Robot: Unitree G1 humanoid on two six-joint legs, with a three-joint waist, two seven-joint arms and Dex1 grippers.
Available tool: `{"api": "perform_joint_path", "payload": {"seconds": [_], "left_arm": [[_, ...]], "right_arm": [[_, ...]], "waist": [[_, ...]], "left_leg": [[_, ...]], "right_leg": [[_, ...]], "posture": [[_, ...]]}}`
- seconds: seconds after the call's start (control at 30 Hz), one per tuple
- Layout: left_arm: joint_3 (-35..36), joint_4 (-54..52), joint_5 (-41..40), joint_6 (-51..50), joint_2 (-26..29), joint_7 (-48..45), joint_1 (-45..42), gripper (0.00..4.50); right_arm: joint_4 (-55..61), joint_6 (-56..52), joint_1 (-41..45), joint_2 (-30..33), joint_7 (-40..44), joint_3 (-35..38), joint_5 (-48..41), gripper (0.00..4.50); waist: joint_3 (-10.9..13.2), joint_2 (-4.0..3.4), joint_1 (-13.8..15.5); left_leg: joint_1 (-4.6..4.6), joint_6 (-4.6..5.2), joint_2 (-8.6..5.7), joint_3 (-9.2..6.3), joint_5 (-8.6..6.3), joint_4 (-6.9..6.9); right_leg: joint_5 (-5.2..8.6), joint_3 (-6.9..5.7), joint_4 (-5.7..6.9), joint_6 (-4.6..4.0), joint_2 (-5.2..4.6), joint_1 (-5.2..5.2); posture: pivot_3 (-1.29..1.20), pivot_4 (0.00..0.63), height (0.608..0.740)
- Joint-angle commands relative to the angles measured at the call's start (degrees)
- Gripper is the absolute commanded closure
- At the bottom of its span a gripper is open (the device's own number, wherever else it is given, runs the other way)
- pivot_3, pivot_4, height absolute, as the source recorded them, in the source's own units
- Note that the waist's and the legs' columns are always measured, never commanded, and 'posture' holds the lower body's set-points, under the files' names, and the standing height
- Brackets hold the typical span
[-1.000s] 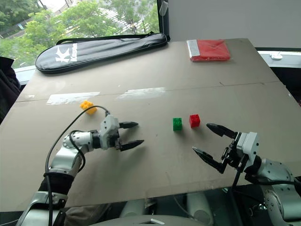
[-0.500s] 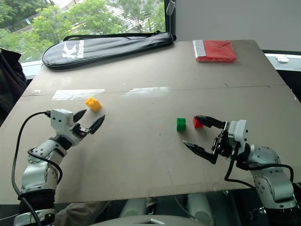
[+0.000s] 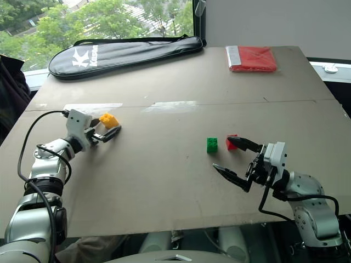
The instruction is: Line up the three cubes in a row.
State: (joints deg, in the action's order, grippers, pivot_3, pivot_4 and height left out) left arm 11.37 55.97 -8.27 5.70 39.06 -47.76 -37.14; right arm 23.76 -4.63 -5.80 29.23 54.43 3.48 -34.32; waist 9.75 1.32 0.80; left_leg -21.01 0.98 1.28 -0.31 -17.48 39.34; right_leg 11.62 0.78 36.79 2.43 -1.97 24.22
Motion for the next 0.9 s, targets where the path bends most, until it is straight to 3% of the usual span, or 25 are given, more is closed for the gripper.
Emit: {"api": "perform_joint_path", "payload": {"seconds": [0.03, 0.17, 0.27, 0.3, 0.53, 0.67, 0.9], "left_arm": [[-2.71, 6.14, 3.06, -0.48, 0.7, -1.64, -2.86, 0.06], [-3.93, 8.71, 3.73, -0.98, 0.85, -4.53, -3.08, 1.57], [-4.17, 8.98, 3.49, -0.99, 0.8, -6.23, -2.28, 3.02], [-4.31, 8.61, 3.33, -1.04, 0.6, -7.28, -2.03, 3.17], [-7.65, -4.73, 0.29, -2.64, -4.39, -20.41, 0.98, 3.15], [-14.87, -17.09, 0.59, -1.9, -10.41, -27.15, 1.91, 3.15], [-23.67, -16.28, 4.15, 0.83, -14.94, -33.89, -3.73, 3.15]], "right_arm": [[2.46, 1.24, -0.66, 0.34, -0.56, 1.83, -0.08, 0.0], [3.66, 1.28, -1.84, 0.27, -1.5, 2.08, -0.1, 0.0], [3.78, 1.47, -2.32, 0.36, -1.85, 2.3, -0.08, 0.0], [3.74, 1.51, -2.36, 0.39, -1.85, 2.33, -0.07, 0.0], [2.49, 1.87, -2.98, 1.02, -0.15, 2.2, 0.33, 0.0], [1.31, 1.96, -4.7, 1.46, 1.14, 1.94, 0.34, 0.0], [-1.55, 3.55, -6.78, 1.55, 2.62, 3.4, 1.14, 0.0]], "waist": [[0.0, 0.0, -0.04], [-0.02, -0.04, -0.12], [-0.07, -0.11, -0.18], [-0.08, -0.13, -0.17], [-0.23, -0.39, 0.46], [-0.23, -0.38, 0.9], [-0.19, -0.34, -0.12]], "left_leg": [[0.01, 0.0, 0.0, 0.0, 0.0, 0.0], [0.04, 0.0, 0.0, 0.0, 0.0, -0.01], [0.08, 0.0, 0.01, 0.06, 0.0, -0.01], [0.11, 0.0, 0.01, 0.09, 0.0, -0.01], [0.14, 0.0, -0.04, 0.11, 0.0, 0.01], [0.1, 0.0, -0.08, 0.05, 0.0, 0.08], [0.13, 0.02, -0.02, -0.03, 0.0, 0.1]], "right_leg": [[0.0, 0.01, 0.02, 0.0, 0.0, 0.0], [0.0, 0.03, 0.05, 0.0, 0.0, 0.0], [0.02, 0.07, 0.07, 0.03, 0.0, -0.01], [0.04, 0.1, 0.07, 0.06, -0.01, -0.03], [0.05, 0.14, 0.06, 0.08, -0.06, -0.1], [0.04, 0.12, 0.01, 0.03, -0.07, -0.18], [0.12, 0.1, 0.04, 0.11, 0.06, -0.17]], "posture": [[0.0, 0.15, 0.707], [0.0, 0.15, 0.707], [0.0, 0.15, 0.707], [0.0, 0.15, 0.707], [0.0, 0.15, 0.707], [0.0, 0.15, 0.707], [0.0, 0.15, 0.707]]}}
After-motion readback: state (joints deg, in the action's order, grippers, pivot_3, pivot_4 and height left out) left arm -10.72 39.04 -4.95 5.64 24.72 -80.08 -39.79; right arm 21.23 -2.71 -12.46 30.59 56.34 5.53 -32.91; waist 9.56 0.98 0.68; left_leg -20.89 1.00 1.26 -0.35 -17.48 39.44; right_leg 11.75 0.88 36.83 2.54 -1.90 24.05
